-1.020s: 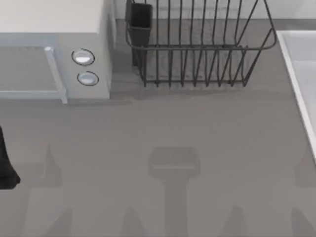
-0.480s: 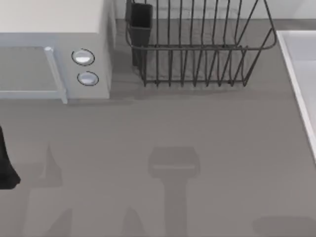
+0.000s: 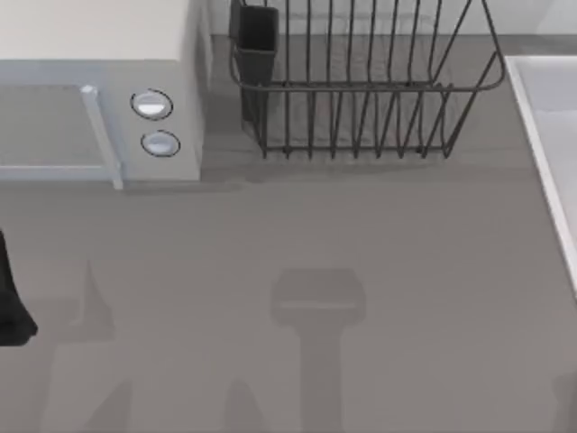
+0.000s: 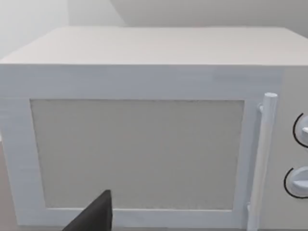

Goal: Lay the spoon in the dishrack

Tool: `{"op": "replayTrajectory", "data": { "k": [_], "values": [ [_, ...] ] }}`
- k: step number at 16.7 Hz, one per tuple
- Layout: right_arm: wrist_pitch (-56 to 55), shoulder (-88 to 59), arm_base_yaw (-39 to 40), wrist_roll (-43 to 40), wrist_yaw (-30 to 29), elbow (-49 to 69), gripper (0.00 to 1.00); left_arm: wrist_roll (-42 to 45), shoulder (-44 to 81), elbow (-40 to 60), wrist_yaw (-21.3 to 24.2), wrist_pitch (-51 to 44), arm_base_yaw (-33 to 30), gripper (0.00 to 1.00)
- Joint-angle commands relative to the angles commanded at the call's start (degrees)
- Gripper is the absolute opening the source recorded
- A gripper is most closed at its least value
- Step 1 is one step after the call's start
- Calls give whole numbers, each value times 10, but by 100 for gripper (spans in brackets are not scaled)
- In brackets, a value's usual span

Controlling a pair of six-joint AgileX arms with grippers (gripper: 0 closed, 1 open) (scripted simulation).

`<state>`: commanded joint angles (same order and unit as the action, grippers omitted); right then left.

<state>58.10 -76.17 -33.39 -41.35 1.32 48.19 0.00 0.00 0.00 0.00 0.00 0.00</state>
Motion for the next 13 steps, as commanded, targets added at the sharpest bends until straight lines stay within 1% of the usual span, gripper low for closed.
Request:
{"op": "replayTrajectory", "data": {
  "k": [3, 8, 10, 13],
  "values": [
    [16, -21, -10, -12, 2, 14, 100, 0, 0, 0, 0, 0, 0, 100],
    [6, -24, -7, -10, 1, 7, 100, 0, 0, 0, 0, 0, 0, 100],
    [-26, -41, -7, -9, 2, -10, 100, 0, 0, 0, 0, 0, 0, 100],
    [-115, -82, -5, -6, 2, -53, 100, 0, 0, 0, 0, 0, 0, 100]
  ]
}}
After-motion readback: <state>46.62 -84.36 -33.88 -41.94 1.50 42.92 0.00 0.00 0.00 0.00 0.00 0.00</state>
